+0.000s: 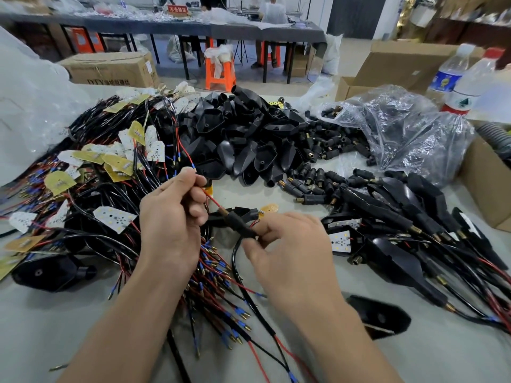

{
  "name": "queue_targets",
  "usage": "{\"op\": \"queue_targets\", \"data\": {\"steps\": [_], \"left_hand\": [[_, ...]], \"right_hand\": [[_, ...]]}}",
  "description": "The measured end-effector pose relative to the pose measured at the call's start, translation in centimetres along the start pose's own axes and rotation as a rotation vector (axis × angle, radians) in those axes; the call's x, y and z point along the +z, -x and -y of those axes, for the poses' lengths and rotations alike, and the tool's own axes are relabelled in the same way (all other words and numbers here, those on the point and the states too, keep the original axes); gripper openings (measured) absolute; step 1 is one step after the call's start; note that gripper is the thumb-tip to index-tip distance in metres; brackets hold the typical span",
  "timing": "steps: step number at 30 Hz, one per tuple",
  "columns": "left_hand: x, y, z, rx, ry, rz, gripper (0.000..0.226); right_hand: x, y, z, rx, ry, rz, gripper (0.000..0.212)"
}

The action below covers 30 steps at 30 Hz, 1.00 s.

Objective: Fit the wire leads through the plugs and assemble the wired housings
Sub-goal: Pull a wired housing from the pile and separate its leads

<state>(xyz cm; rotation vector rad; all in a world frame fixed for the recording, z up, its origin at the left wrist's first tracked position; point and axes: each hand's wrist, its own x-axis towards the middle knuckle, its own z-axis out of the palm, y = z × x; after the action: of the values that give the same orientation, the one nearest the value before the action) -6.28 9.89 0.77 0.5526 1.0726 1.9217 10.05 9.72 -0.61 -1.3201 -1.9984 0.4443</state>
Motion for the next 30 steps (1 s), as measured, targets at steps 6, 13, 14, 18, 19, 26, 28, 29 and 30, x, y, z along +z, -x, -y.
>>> {"op": "queue_targets", "data": {"steps": [6, 13, 14, 18, 19, 26, 28, 29, 30], "left_hand": [[-0.3, -0.1, -0.6, 0.104, -0.055, -0.038, 0.041], [0.0, -0.3, 0.5, -0.049, -0.270, 0.243, 0.025], [-0.1, -0.4, 0.7, -0.103, -0.221, 0.253, 0.026], [-0.6, -0.5, 0.9, -0.181, -0.221, 0.344, 0.015], [-0.6, -0.4, 1.0, -0.162, -0.272, 0.354, 0.014], [-0.3, 0.1, 0.6, -0.068, -0.161, 0.165, 0.019], [-0.3, 0.0, 0.3, -0.099, -0.123, 0.150, 0.022], [-0.2, 0.0, 0.4, -0.113, -0.109, 0.150, 0.022], [-0.1, 0.1, 0.4, -0.120, -0.101, 0.150, 0.024]], "right_hand": [[1.5, 0.5, 1.4, -0.037, 0.043, -0.075, 0.015], [0.7, -0.4, -0.7, 0.179, -0.193, -0.063, 0.019], [0.5, -0.4, -0.8, 0.175, -0.208, -0.069, 0.021], [0.2, -0.2, -0.8, 0.169, -0.267, -0.082, 0.021], [0.2, -0.2, -0.7, 0.172, -0.282, -0.086, 0.018], [-0.9, -0.4, -1.8, 0.209, -0.311, 0.202, 0.014], [-0.8, -0.5, -2.1, 0.222, -0.328, 0.225, 0.017], [-0.7, -0.6, -2.1, 0.234, -0.366, 0.249, 0.015], [-0.6, -0.5, -2.0, 0.246, -0.414, 0.286, 0.012]]}}
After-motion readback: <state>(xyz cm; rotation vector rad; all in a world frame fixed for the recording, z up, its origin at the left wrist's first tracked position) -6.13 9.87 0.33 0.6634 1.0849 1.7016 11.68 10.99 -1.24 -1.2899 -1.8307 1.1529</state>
